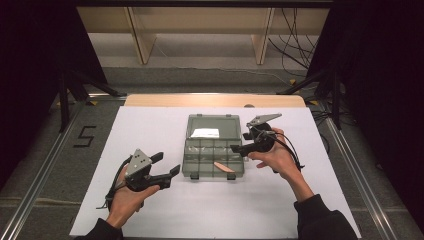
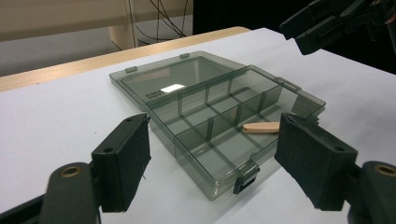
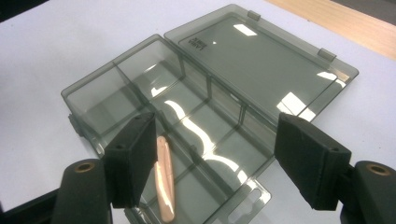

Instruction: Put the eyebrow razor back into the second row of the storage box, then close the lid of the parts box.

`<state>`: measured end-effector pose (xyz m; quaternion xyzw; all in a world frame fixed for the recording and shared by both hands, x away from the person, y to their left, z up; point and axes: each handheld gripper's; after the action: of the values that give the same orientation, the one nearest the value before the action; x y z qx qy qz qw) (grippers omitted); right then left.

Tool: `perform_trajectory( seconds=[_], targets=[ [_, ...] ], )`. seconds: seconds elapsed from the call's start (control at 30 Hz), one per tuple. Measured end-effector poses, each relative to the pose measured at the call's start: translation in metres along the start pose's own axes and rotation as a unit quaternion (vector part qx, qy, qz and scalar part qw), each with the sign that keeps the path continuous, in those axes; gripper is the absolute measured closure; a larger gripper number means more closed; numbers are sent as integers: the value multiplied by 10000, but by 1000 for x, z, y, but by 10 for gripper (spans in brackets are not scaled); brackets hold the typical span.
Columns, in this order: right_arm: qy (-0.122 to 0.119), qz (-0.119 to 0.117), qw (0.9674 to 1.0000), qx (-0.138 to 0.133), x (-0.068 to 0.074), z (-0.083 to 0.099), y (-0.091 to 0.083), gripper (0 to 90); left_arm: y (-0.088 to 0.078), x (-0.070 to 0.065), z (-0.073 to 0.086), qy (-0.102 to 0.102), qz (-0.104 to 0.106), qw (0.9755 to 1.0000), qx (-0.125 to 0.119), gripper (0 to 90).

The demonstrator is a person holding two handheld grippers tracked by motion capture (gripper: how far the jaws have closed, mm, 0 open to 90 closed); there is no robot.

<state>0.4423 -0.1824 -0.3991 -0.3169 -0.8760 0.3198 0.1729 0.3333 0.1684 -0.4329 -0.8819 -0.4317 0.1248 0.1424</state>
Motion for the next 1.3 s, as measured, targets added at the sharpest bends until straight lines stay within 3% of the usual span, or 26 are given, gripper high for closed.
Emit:
perform_trajectory(
  seconds=[0.07, 0.13, 0.17, 0.27, 0.3, 0.37, 0.4, 0.43, 0.57, 0.77, 0.83, 0.87, 0.93, 1.3],
  targets=[
    [-3, -11, 10000, 75, -2, 0, -1, 304, 0, 0, 0, 18, 3, 10000, 2, 254],
    [95, 29, 9999, -88, -2, 1, 0, 302, 2, 0, 0, 1, 12, 10000, 31, 256],
    [132, 3, 9999, -18, -3, 1, -1, 302, 3, 0, 0, -85, 2, 9999, 56, 257],
    [194, -65, 9998, -83, -8, 1, -2, 301, 4, 1, 0, -18, 54, 10000, 56, 259],
    [212, -13, 9995, -217, -9, 2, 0, 301, 5, 1, -1, -19, 42, 10000, 76, 259],
    [294, -75, 9995, -92, -12, 3, -2, 299, 6, 2, -2, -66, 66, 9999, 72, 259],
    [359, -47, 9991, -200, -13, 4, -1, 298, 6, 2, -2, -66, 66, 9999, 72, 260],
    [370, -67, 9992, -103, -15, 4, -3, 298, 8, 2, -2, -114, 83, 9999, 91, 261],
    [526, 21, 9984, -206, -19, 6, -1, 297, 13, 2, -3, -118, 110, 9997, 178, 266],
    [501, 44, 9987, -78, -25, 7, -1, 292, 21, 3, -5, -188, 148, 9992, 322, 275],
    [552, 77, 9981, -272, -26, 8, 2, 292, 24, 3, -5, -178, 167, 9990, 376, 276],
    [593, 86, 9980, -221, -27, 8, 1, 292, 26, 3, -6, -258, 140, 9988, 401, 276],
    [556, 24, 9984, -80, -29, 8, 0, 291, 29, 3, -6, -220, 154, 9985, 480, 278],
    [677, 111, 9976, -124, -36, 12, 1, 286, 45, 4, -10, -176, 153, 9962, 843, 290]
  ],
)
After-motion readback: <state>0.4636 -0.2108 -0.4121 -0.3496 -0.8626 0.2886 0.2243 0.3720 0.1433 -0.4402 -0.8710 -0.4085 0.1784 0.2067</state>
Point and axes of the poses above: each handheld gripper's, and its own axes: y roughly forward along the jaws, z roughly out of its underside, x roughly to its left, and after that the axes turned 1 degree about -z, right-handed
